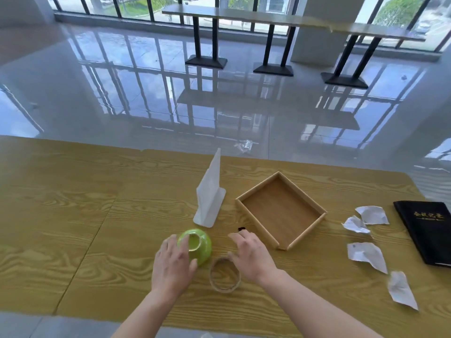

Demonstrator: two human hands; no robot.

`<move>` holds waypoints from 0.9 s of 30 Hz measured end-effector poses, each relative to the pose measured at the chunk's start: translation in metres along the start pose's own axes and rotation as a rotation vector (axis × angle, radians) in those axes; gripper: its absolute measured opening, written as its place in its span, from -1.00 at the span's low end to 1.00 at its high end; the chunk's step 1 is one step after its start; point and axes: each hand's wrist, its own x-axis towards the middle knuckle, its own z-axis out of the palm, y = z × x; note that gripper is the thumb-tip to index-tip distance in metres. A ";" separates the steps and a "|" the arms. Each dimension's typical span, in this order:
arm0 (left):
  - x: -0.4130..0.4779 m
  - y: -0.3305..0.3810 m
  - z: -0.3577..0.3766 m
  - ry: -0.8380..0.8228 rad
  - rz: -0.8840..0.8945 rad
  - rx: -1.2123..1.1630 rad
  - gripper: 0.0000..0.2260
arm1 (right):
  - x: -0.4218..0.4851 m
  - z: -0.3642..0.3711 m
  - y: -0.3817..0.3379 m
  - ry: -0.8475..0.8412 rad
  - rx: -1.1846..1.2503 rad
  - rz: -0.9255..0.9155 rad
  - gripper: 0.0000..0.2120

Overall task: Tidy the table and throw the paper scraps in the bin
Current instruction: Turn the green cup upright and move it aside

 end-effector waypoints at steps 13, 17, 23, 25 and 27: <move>0.003 -0.030 0.018 -0.052 -0.154 -0.211 -0.75 | 0.049 0.047 -0.050 -0.111 0.042 0.003 -0.41; 0.010 -0.032 0.020 -0.039 -0.177 -0.246 -0.82 | 0.049 0.058 -0.051 -0.132 0.029 -0.005 -0.41; 0.016 -0.036 0.020 -0.004 -0.164 -0.233 -0.92 | 0.053 0.061 -0.048 -0.097 0.038 0.002 -0.48; 0.014 -0.036 0.021 0.030 -0.144 -0.237 -0.90 | 0.053 0.058 -0.047 -0.099 0.058 -0.008 -0.46; 0.010 -0.037 0.021 0.081 -0.141 -0.276 -0.89 | 0.053 0.054 -0.046 -0.089 0.079 -0.035 -0.46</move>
